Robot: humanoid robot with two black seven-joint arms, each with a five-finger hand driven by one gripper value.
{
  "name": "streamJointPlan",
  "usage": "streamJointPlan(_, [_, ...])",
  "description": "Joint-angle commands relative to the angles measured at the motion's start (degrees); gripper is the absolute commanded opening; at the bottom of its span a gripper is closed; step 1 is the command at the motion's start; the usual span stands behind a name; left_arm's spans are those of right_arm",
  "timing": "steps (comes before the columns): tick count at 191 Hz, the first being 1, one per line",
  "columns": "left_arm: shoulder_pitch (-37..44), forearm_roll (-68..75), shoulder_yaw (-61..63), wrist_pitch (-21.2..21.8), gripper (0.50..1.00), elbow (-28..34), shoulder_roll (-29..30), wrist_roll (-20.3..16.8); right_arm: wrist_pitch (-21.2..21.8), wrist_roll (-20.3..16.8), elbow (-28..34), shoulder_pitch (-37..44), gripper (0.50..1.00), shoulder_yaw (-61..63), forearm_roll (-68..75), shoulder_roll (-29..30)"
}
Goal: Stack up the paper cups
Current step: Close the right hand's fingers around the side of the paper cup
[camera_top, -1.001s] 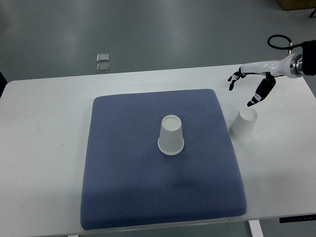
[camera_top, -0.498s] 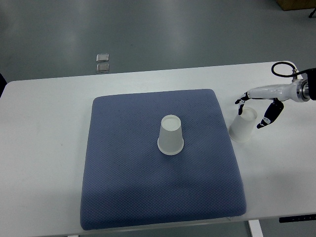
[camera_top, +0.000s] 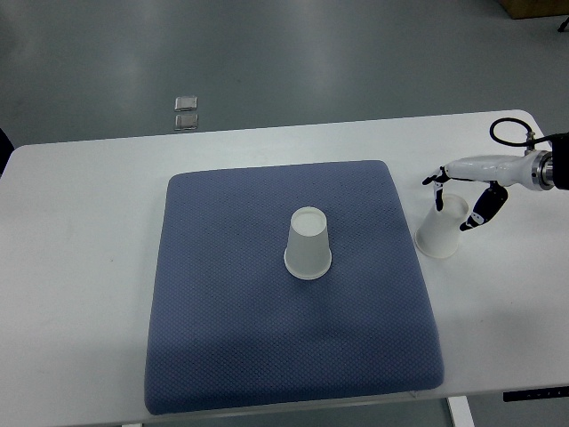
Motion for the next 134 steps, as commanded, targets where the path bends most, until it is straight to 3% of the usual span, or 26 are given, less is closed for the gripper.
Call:
streamJointPlan(1, [0.02, 0.0, 0.0, 0.0, 1.0, 0.0, 0.0, 0.01, 1.45, 0.03, 0.09, 1.74, 0.915, 0.07, 0.08, -0.61])
streamJointPlan(134, [0.02, 0.0, 0.0, 0.0, 1.0, 0.0, 0.0, 0.01, 1.36, -0.06, 0.09, 0.51, 0.915, -0.46, -0.63, 0.44])
